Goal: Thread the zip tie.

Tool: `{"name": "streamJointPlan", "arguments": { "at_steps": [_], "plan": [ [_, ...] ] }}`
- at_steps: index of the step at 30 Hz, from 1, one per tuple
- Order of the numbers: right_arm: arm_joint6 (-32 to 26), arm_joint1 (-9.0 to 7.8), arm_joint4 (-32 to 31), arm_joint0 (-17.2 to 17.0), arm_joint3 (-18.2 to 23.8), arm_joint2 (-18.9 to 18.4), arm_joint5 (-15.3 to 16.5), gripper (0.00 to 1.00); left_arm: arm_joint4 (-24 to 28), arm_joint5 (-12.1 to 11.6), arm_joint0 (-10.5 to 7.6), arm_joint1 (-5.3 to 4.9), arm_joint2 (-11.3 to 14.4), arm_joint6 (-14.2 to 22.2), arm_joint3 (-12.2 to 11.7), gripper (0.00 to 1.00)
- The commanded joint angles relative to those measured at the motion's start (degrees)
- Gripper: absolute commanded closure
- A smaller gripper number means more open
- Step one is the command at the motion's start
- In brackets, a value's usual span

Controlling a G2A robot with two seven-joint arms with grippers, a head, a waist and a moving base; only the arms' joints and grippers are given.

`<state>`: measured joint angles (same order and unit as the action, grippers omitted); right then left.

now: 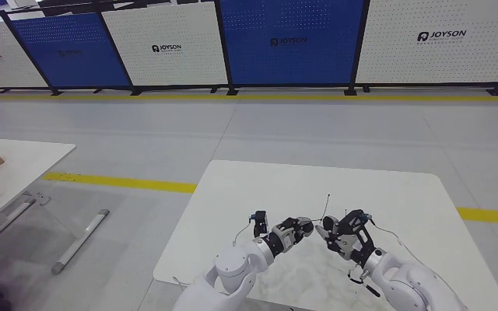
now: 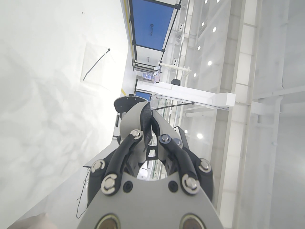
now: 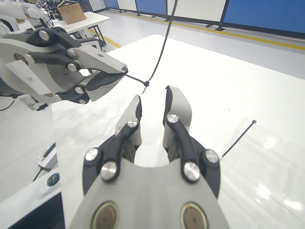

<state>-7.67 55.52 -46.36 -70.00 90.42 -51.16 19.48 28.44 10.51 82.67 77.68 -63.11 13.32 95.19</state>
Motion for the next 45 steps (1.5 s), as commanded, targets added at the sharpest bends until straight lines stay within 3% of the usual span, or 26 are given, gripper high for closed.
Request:
{"name": "streamJointPlan", "arguments": {
  "at_steps": [1, 8, 17, 25, 28, 45],
  "plan": [
    [0.23, -0.12, 0.08, -0.10, 0.14, -0.08, 0.00, 0.79, 0.00, 0.00, 0.00, 0.00, 0.00, 0.00, 0.00, 1.00],
    [-0.13, -0.52, 0.45, -0.14, 1.22, 0.21, 0.00, 0.72, 0.00, 0.00, 0.00, 0.00, 0.00, 0.00, 0.00, 1.00],
    [0.04, -0.91, 1.15, 0.47, 1.50, 0.18, 0.00, 0.75, 0.00, 0.00, 0.00, 0.00, 0.00, 0.00, 0.00, 1.00],
    [0.27, -0.71, 1.45, 1.11, 0.95, 0.48, 0.00, 0.88, 0.00, 0.00, 0.00, 0.00, 0.00, 0.00, 0.00, 1.00],
    [0.28, -0.59, 1.50, 1.37, 0.75, 0.74, 0.00, 1.00, 0.00, 0.00, 0.00, 0.00, 0.00, 0.00, 0.00, 1.00],
    [0.81, -0.28, 0.93, 1.95, -0.19, 1.61, 0.00, 1.00, -0.05, -0.23, 0.04, 0.00, 0.11, -0.20, -0.04, 1.00]
  ]
}}
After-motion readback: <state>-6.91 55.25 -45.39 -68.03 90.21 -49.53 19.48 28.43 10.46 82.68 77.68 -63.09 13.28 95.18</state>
